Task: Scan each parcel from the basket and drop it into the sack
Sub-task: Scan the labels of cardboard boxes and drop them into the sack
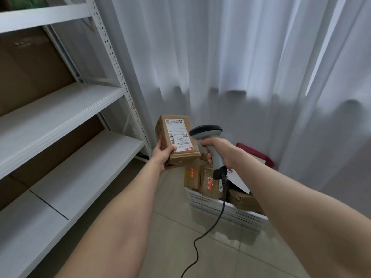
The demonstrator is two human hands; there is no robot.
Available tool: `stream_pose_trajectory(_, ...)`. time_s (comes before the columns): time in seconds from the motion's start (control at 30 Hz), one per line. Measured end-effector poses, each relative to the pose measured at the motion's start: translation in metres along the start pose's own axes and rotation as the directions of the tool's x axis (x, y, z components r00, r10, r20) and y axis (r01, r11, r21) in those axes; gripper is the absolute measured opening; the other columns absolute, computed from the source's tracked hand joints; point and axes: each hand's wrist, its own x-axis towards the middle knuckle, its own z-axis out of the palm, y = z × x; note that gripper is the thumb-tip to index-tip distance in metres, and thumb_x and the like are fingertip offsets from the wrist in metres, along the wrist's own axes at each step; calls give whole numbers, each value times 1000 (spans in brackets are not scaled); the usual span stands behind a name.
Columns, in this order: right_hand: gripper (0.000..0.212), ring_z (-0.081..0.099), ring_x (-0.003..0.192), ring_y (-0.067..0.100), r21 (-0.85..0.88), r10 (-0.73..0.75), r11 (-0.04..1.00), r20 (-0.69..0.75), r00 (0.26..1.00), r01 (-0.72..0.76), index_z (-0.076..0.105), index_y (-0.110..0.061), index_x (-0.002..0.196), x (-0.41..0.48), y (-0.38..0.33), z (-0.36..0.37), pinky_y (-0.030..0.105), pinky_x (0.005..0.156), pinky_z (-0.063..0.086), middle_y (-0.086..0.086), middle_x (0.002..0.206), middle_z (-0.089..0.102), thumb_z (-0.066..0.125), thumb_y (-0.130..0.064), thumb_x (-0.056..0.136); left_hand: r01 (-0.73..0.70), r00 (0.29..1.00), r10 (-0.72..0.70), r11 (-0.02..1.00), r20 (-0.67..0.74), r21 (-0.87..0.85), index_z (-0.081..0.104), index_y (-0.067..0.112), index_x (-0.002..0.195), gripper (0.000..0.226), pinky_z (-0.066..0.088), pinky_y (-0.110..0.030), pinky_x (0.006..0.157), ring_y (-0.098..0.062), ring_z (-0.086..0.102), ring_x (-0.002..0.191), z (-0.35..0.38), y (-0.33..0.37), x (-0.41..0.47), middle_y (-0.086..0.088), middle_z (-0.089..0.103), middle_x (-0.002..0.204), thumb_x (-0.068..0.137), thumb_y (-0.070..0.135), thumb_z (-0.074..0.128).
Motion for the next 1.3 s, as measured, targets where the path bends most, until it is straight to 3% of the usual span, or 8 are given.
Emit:
stream_pose_trajectory(0.23, 14, 48, 49, 10, -84, -15, 996, 2, 1000, 15, 60, -8, 98, -7, 8, 29, 21, 49, 44, 1, 63, 54, 62, -20, 91, -55, 997, 57, 998, -52, 39, 38, 39, 141, 63, 55, -48, 75, -29, 60, 106, -28, 0, 7, -5, 59, 126, 88, 18, 65)
stream_pose_trajectory(0.5, 8, 48, 48, 10, -115, -18, 993, -28, 999, 15, 58, -11, 92, -16, 9, 45, 21, 49, 45, 1, 60, 54, 61, -18, 90, -60, 997, 62, 997, -35, 46, 37, 34, 144, 59, 53, -37, 58, -25, 61, 94, -44, 1, 5, -7, 60, 125, 92, 16, 59)
stream_pose_trajectory(0.87, 10, 48, 48, 9, -84, 31, 996, -14, 999, -32, 60, -10, 93, -25, 6, 58, 20, 46, 45, 0, 61, 55, 62, -19, 89, -35, 999, 35, 998, -5, 54, 38, 40, 142, 54, 57, -45, 64, -26, 61, 94, -51, 2, 0, -7, 62, 118, 93, 27, 58)
stream_pose_trajectory(1.07, 15, 48, 47, 9, -89, 19, 996, -21, 1000, -21, 60, -7, 100, -24, 6, 60, 20, 46, 45, 0, 62, 56, 61, -18, 89, -22, 999, 23, 999, -25, 33, 40, 42, 141, 51, 56, -52, 79, -29, 57, 102, -49, 4, 0, -7, 59, 120, 94, 30, 56)
stream_pose_trajectory(1.3, 7, 46, 47, 9, -60, 48, 997, -18, 999, -49, 58, -11, 89, -29, 3, 59, 19, 45, 43, 0, 60, 54, 59, -17, 90, -25, 999, 26, 999, -22, 38, 39, 44, 140, 50, 56, -49, 77, -28, 57, 99, -48, 7, -1, -7, 59, 118, 95, 30, 54)
